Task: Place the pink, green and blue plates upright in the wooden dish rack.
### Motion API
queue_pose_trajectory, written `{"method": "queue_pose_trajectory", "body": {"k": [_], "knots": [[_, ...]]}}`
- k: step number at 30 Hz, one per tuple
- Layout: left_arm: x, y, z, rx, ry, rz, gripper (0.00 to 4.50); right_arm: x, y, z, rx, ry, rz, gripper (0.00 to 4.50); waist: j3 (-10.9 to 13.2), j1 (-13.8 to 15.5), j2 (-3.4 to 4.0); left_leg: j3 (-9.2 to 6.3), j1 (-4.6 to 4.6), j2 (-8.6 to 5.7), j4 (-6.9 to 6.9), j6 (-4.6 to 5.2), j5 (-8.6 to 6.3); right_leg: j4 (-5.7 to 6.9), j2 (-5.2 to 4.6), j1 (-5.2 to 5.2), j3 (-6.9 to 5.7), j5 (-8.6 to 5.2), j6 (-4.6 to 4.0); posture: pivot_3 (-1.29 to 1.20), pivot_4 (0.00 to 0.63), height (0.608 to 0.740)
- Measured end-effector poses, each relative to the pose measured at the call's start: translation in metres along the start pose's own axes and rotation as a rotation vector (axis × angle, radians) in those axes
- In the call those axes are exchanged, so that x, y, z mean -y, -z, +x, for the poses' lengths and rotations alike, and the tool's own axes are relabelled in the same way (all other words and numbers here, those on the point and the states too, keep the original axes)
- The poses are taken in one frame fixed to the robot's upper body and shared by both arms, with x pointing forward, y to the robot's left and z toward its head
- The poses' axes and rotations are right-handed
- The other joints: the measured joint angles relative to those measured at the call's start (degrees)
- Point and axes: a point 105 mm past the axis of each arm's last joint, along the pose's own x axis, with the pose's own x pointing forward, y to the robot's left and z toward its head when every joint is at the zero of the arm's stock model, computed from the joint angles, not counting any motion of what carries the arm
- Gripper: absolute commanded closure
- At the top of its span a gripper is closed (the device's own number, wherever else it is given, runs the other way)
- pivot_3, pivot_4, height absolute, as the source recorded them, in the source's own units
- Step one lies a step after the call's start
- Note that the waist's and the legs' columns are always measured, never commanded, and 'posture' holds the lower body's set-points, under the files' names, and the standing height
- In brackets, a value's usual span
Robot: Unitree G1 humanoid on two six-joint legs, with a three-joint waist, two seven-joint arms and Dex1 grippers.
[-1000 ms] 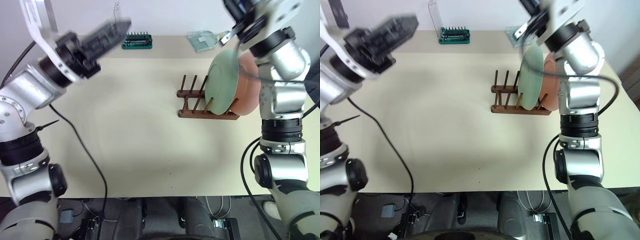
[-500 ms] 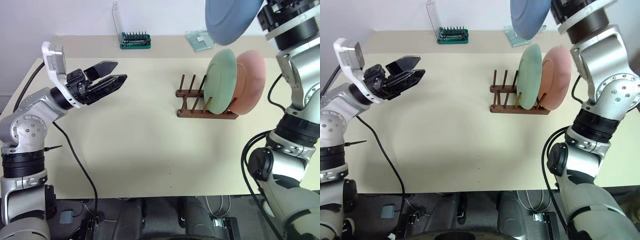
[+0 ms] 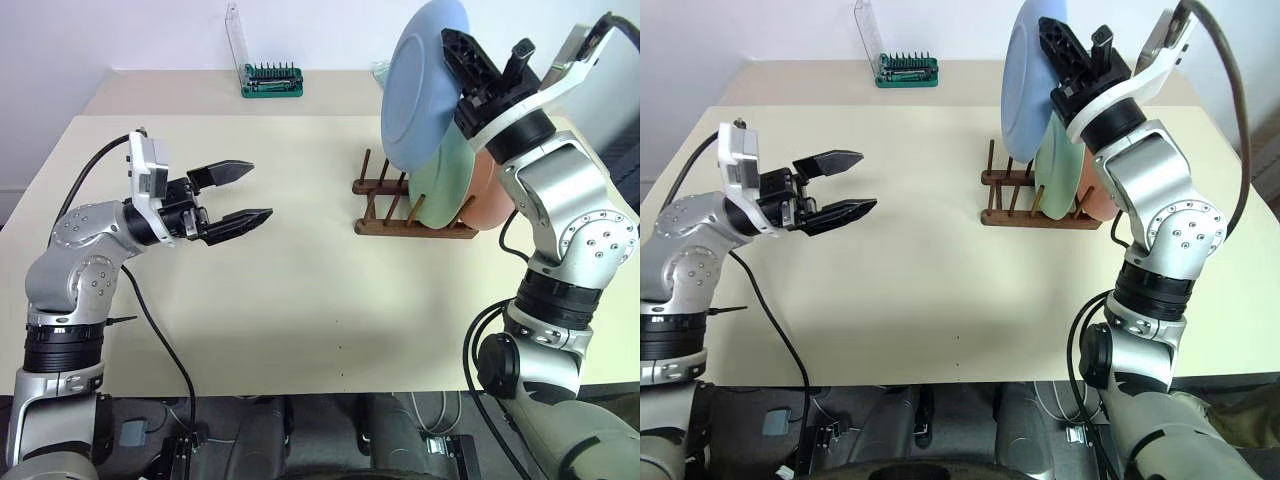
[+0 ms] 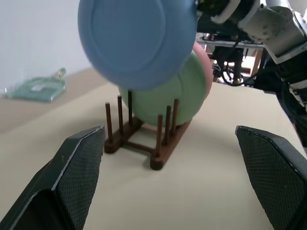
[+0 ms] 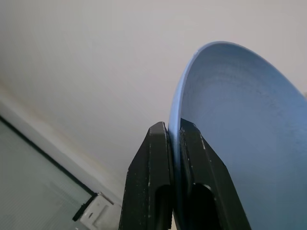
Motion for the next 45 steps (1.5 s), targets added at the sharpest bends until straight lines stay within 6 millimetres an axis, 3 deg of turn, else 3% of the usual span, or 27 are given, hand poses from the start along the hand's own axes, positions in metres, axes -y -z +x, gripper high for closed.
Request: {"method": "queue_pose_trajectory", "body": {"k": [4, 19, 37, 38, 40, 42, 45], "knots": [[0.002, 0.003, 0.002, -0.001, 0.008, 0.020, 0.04, 0.009, 0.003, -0.005, 0.002, 0.040, 0.028, 4.50, 0.00, 0.00, 0.00, -0.01, 0.00, 0.00, 0.00, 0.00, 0.00, -0.02, 0.00, 0.00, 0.00, 0.00, 0.00, 0.00, 0.150, 0.740], [0.002, 0.005, 0.008, 0.012, 0.019, 0.022, 0.04, 0.008, 0.009, -0.010, 0.007, 0.048, 0.065, 4.50, 0.00, 0.01, 0.00, -0.02, 0.00, 0.00, 0.01, 0.02, 0.00, -0.04, 0.00, 0.00, 0.00, 0.00, 0.00, 0.00, 0.150, 0.740], [0.002, 0.008, 0.009, 0.005, 0.014, 0.024, 0.04, 0.030, 0.034, -0.019, -0.058, 0.102, 0.035, 4.50, 0.00, 0.02, 0.00, -0.03, 0.00, 0.00, 0.01, 0.02, -0.01, -0.06, 0.00, -0.01, 0.00, 0.00, 0.00, 0.00, 0.150, 0.740], [0.002, 0.008, 0.009, 0.004, 0.013, 0.024, 0.00, 0.030, 0.034, -0.019, -0.057, 0.098, 0.037, 3.98, 0.00, 0.01, 0.00, -0.03, 0.00, 0.00, 0.01, 0.03, -0.01, -0.06, 0.00, -0.01, 0.00, 0.00, 0.00, 0.00, 0.150, 0.740], [0.001, 0.008, 0.009, 0.004, 0.010, 0.024, 0.00, 0.029, 0.034, -0.019, -0.057, 0.093, 0.038, 3.48, 0.00, 0.06, 0.00, -0.03, 0.00, 0.00, 0.01, 0.03, -0.01, -0.06, 0.00, -0.01, 0.00, 0.00, 0.00, 0.00, 0.150, 0.740], [0.001, 0.008, 0.009, 0.004, 0.008, 0.024, 0.00, 0.029, 0.035, -0.018, -0.063, 0.091, 0.017, 2.65, 0.00, 0.05, 0.00, -0.03, 0.00, 0.00, 0.01, 0.03, -0.01, -0.06, 0.00, -0.01, 0.00, 0.00, 0.00, 0.00, 0.150, 0.740], [0.001, 0.008, 0.009, 0.003, 0.006, 0.024, 0.00, 0.030, 0.035, -0.018, -0.066, 0.090, -0.002, 1.16, 0.00, 0.04, 0.00, -0.03, 0.00, 0.00, 0.01, 0.03, -0.01, -0.07, 0.00, -0.01, 0.00, 0.00, 0.00, 0.00, 0.150, 0.740]]}}
